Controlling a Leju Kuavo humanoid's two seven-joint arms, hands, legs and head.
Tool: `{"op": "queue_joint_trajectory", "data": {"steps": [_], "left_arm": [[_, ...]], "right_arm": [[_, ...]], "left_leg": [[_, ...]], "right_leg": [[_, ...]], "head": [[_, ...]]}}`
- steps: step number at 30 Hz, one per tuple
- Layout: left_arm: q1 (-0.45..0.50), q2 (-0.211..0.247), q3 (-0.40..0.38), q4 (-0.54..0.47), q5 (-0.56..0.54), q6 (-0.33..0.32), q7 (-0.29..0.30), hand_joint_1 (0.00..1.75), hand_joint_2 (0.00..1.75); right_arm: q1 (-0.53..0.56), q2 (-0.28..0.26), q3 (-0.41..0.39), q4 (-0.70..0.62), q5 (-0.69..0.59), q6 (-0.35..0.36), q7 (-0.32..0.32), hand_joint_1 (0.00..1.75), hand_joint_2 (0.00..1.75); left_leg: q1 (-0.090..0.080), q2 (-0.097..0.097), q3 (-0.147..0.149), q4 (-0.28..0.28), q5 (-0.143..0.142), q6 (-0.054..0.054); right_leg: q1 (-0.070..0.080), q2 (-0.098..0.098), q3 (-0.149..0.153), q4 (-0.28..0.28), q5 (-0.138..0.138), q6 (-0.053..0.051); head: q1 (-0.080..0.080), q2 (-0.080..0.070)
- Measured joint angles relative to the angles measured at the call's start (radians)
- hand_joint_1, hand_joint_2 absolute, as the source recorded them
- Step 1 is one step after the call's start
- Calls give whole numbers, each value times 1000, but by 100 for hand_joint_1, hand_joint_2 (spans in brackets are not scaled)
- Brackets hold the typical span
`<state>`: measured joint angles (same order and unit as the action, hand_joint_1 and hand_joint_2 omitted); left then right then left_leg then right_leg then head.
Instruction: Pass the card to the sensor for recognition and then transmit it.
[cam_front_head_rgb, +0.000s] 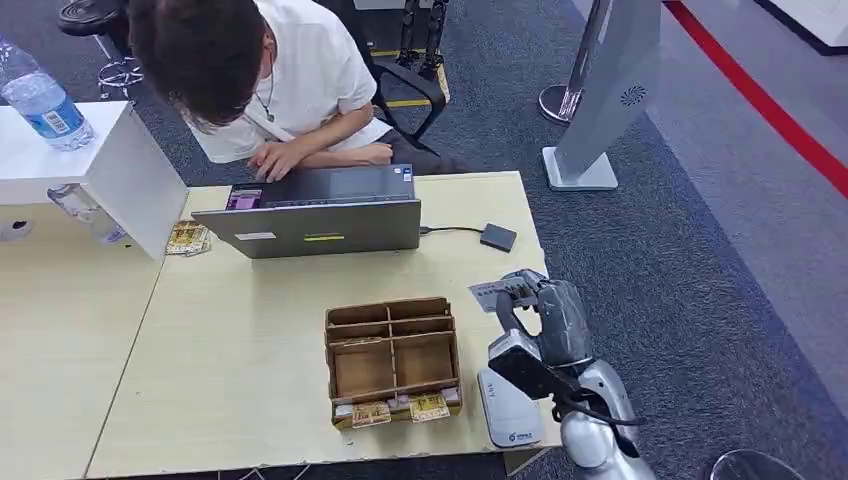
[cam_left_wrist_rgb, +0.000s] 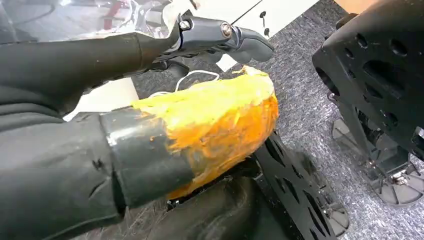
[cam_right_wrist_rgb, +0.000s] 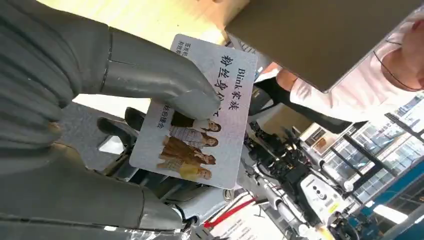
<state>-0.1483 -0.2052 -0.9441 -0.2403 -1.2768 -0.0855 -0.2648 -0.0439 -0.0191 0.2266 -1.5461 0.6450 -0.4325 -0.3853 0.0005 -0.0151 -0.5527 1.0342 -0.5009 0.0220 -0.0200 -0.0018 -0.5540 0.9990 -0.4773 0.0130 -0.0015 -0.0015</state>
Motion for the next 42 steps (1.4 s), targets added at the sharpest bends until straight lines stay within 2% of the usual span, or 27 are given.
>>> {"op": "queue_joint_trajectory", "data": {"steps": [7, 26, 34, 42], "left_arm": [[3, 0, 13, 2, 10, 0, -20, 0, 0], [6, -3, 36, 3, -1, 2, -44, 0, 0], [5, -3, 38, 3, -8, 2, -47, 0, 0], [4, -4, 38, 3, -15, 2, -47, 0, 0]], "right_arm": [[15, -20, -37, 19, -116, 142, -22, 175, 175], [132, -63, -191, 59, -264, 349, -43, 175, 175], [150, -88, -219, 74, -266, 419, -35, 175, 175], [155, -112, -220, 102, -252, 445, -32, 175, 175]], "left_leg": [[0, 0, 0, 0, 0, 0], [0, -1, -1, 0, 0, 0], [0, -1, -1, 0, 0, 0], [0, -1, -1, 0, 0, 0]], "right_leg": [[0, 0, 0, 0, 0, 0], [0, -1, 0, 0, 0, 0], [0, -1, 0, 0, 0, 0], [0, -1, 0, 0, 0, 0]], "head": [[0, 0], [0, 0], [0, 0], [0, 0]]}}
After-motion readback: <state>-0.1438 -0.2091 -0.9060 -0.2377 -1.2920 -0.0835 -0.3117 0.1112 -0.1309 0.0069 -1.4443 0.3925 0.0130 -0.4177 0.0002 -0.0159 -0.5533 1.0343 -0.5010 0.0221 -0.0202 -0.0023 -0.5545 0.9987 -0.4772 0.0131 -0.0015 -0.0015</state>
